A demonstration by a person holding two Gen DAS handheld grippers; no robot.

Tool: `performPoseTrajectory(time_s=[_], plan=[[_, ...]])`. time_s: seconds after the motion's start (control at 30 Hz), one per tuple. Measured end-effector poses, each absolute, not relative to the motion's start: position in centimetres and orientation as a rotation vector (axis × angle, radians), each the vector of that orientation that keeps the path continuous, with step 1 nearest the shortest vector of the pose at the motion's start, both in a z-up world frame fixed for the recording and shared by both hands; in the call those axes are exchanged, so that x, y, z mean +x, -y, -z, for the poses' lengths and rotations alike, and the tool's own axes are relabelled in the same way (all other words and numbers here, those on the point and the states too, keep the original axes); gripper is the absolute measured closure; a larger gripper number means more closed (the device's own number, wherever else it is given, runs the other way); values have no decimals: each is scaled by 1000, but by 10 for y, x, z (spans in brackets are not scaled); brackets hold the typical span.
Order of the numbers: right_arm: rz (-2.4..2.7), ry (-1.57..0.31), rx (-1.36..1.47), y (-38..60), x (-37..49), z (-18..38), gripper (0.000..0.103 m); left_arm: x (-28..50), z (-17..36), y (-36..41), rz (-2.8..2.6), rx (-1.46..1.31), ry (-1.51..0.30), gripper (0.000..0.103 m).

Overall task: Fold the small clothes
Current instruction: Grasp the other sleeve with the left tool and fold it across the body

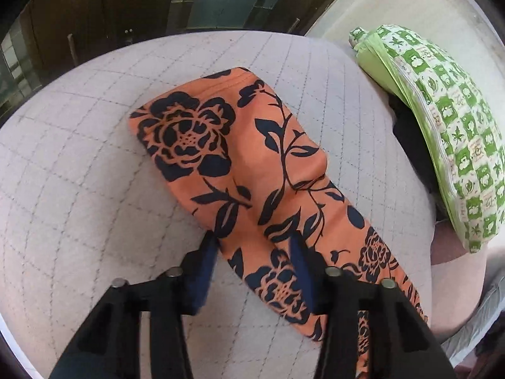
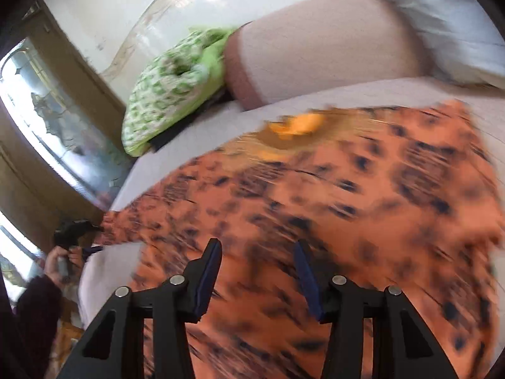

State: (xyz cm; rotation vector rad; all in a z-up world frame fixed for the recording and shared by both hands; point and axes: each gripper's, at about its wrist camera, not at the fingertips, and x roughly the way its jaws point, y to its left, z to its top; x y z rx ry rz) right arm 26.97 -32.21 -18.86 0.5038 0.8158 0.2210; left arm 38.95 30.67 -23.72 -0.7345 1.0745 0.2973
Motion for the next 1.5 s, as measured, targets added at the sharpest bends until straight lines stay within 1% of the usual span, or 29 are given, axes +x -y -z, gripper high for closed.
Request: performPoseTrajectory(time_s=[0.07, 0.1, 0.13, 0.2, 0.33, 0.4, 0.47, 0.5, 0.53, 0.63, 0.73, 0.83, 0.9, 1.07, 1.23, 1.37, 1.5], plan=[[-327, -832, 488, 285, 300, 177, 52, 393, 238, -308, -287, -730, -1072, 64], [-372, -850, 468, 264, 312, 174, 52, 395, 238, -309, -280, -729, -1070, 70], [-408, -869, 442, 239, 323, 173, 52, 396, 239, -310, -271, -734, -1066, 73], [-475, -902, 412, 195, 339, 174, 47, 399, 240, -314, -239, -759, -1059, 73], [-540, -979, 378, 127, 347, 195, 47, 400, 246, -327, -198, -835, -1043, 73], [-543, -998, 387, 115, 345, 205, 47, 401, 249, -332, -193, -893, -1030, 73], [-526, -1009, 391, 110, 343, 215, 47, 403, 249, -332, -196, -891, -1023, 73], [-506, -1007, 385, 109, 343, 218, 47, 406, 247, -329, -208, -858, -1025, 78], [-477, -1001, 378, 108, 343, 223, 47, 405, 247, -328, -219, -831, -1028, 88], [-428, -979, 382, 109, 347, 231, 47, 408, 246, -323, -252, -786, -1034, 95], [-430, -981, 359, 109, 348, 231, 48, 398, 234, -320, -243, -767, -992, 96], [-445, -1003, 392, 118, 348, 224, 49, 380, 207, -303, -189, -672, -939, 96], [-439, -977, 437, 135, 341, 216, 49, 375, 187, -288, -143, -612, -915, 96], [-376, -882, 466, 199, 307, 193, 49, 361, 127, -225, -10, -447, -861, 97], [-275, -822, 496, 279, 267, 179, 49, 344, 79, -121, 139, -268, -826, 97], [-172, -775, 563, 351, 239, 173, 49, 323, 62, -27, 282, -173, -817, 97], [-86, -707, 602, 406, 219, 169, 49, 303, 63, 79, 415, -73, -853, 97]])
